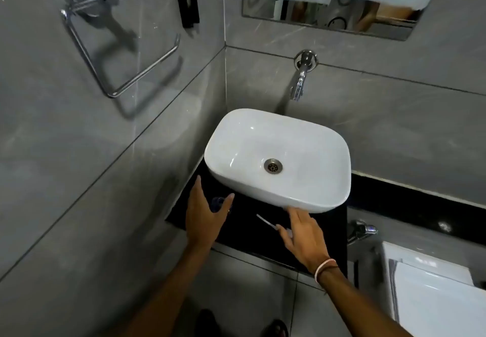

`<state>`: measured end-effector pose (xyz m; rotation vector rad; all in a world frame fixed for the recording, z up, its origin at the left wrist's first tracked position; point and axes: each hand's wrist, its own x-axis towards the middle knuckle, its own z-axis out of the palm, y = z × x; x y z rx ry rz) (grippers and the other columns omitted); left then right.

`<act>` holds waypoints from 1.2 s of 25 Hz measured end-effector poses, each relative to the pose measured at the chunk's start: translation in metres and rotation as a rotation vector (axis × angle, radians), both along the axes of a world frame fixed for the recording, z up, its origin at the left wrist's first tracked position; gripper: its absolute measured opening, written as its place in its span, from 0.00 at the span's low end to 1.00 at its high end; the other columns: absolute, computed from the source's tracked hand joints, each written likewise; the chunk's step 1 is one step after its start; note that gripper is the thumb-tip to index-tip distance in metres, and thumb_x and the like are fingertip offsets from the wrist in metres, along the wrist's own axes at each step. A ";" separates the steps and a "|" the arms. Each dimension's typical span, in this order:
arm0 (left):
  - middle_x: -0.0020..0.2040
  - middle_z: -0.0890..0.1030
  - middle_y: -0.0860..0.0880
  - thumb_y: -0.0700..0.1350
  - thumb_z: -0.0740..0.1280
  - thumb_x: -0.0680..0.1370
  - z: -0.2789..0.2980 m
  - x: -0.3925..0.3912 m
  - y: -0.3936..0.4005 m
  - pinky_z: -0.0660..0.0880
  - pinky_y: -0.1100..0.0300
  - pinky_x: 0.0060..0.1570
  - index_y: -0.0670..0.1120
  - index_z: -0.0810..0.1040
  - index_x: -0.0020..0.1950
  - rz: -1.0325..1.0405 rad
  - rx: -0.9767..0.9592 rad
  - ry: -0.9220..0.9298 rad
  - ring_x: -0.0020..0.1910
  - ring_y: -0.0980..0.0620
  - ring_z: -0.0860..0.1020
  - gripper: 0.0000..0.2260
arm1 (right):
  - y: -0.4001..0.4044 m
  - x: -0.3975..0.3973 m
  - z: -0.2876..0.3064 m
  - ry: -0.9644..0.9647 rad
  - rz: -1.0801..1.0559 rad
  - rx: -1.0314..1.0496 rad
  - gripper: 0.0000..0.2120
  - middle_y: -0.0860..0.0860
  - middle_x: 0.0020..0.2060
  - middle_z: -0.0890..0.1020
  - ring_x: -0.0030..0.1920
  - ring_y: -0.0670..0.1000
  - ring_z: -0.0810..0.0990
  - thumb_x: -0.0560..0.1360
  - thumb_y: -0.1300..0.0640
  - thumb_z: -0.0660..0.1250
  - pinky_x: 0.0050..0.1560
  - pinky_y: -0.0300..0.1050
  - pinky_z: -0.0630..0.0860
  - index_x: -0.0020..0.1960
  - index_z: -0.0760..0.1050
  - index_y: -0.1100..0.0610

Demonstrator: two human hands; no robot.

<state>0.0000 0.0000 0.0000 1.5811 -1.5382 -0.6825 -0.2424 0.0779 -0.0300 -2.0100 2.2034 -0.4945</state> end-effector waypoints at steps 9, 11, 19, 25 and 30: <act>0.64 0.79 0.41 0.48 0.82 0.66 -0.053 -0.014 -0.001 0.76 0.53 0.62 0.42 0.72 0.70 0.070 0.316 0.256 0.63 0.44 0.77 0.36 | -0.004 -0.008 -0.030 -0.179 -0.029 0.155 0.10 0.56 0.53 0.85 0.53 0.59 0.85 0.78 0.59 0.73 0.54 0.54 0.81 0.58 0.81 0.59; 0.63 0.80 0.43 0.48 0.82 0.66 -0.057 -0.013 -0.002 0.76 0.59 0.57 0.43 0.73 0.68 0.068 0.297 0.263 0.61 0.46 0.78 0.34 | -0.006 -0.005 -0.010 -0.403 0.020 0.042 0.10 0.50 0.49 0.85 0.49 0.51 0.86 0.78 0.58 0.74 0.51 0.45 0.83 0.58 0.81 0.55; 0.68 0.78 0.45 0.58 0.79 0.66 -0.063 -0.018 0.001 0.76 0.51 0.62 0.47 0.68 0.75 0.020 0.197 0.006 0.67 0.45 0.75 0.41 | -0.063 0.021 0.096 -0.420 0.372 -0.018 0.05 0.43 0.47 0.85 0.50 0.45 0.84 0.78 0.53 0.69 0.51 0.39 0.80 0.52 0.80 0.45; 0.73 0.72 0.44 0.68 0.72 0.68 -0.067 -0.003 -0.006 0.67 0.46 0.71 0.47 0.66 0.76 -0.086 -0.009 -0.318 0.72 0.44 0.71 0.43 | -0.097 0.045 0.117 -0.221 0.535 0.153 0.06 0.49 0.48 0.84 0.47 0.49 0.82 0.79 0.55 0.67 0.47 0.48 0.80 0.55 0.79 0.48; 0.72 0.74 0.43 0.70 0.69 0.68 -0.067 0.001 -0.011 0.69 0.42 0.70 0.47 0.70 0.74 -0.115 -0.069 -0.387 0.72 0.43 0.71 0.41 | -0.130 0.077 0.118 -0.009 0.539 0.301 0.16 0.53 0.49 0.85 0.47 0.56 0.85 0.77 0.53 0.71 0.45 0.48 0.81 0.63 0.73 0.52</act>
